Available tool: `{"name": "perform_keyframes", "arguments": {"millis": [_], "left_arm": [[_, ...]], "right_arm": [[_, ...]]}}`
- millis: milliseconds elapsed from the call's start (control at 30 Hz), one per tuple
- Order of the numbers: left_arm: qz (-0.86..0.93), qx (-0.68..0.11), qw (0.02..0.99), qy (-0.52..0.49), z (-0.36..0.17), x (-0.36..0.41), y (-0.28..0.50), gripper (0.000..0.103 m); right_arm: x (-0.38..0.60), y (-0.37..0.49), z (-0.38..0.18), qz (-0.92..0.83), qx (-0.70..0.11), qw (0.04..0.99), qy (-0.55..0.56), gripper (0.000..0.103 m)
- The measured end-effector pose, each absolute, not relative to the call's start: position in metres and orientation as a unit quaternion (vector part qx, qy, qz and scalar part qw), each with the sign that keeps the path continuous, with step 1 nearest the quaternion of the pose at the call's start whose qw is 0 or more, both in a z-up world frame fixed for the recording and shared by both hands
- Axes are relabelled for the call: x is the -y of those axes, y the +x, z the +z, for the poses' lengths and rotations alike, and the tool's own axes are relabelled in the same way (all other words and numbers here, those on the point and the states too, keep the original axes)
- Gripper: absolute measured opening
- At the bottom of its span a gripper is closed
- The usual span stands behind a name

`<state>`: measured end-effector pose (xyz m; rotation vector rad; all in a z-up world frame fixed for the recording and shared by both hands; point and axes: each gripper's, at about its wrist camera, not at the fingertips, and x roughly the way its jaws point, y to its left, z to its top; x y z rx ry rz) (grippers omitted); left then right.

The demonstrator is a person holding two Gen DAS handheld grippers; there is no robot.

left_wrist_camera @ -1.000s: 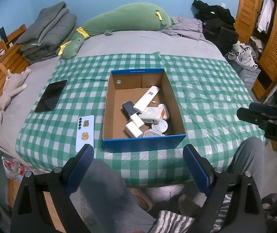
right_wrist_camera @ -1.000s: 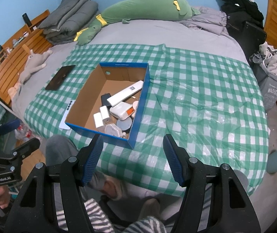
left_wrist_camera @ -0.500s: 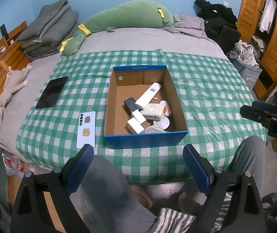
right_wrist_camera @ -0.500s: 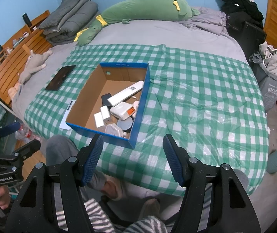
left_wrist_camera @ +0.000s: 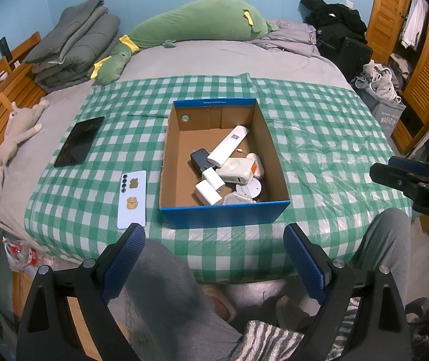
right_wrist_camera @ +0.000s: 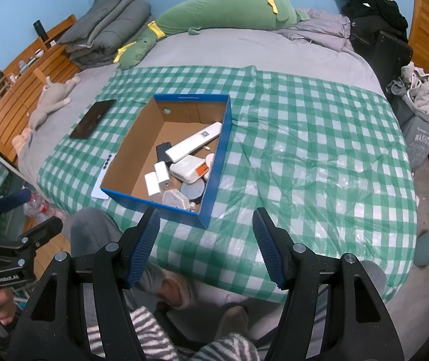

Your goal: Flip cup upside down

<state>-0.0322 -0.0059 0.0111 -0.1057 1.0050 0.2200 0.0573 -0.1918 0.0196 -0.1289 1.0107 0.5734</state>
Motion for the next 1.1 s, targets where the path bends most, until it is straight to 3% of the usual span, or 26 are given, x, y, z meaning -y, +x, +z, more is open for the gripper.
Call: {"name": "perform_keyframes", "arguments": {"millis": [1100], "left_arm": [[0.103,-0.486,0.866,-0.054,0.0053,0.0089,-0.0308,0.095]], "right_arm": [[0.1938,0.057,0.0188,0.27,-0.478,0.834,-0.061,0.063]]}}
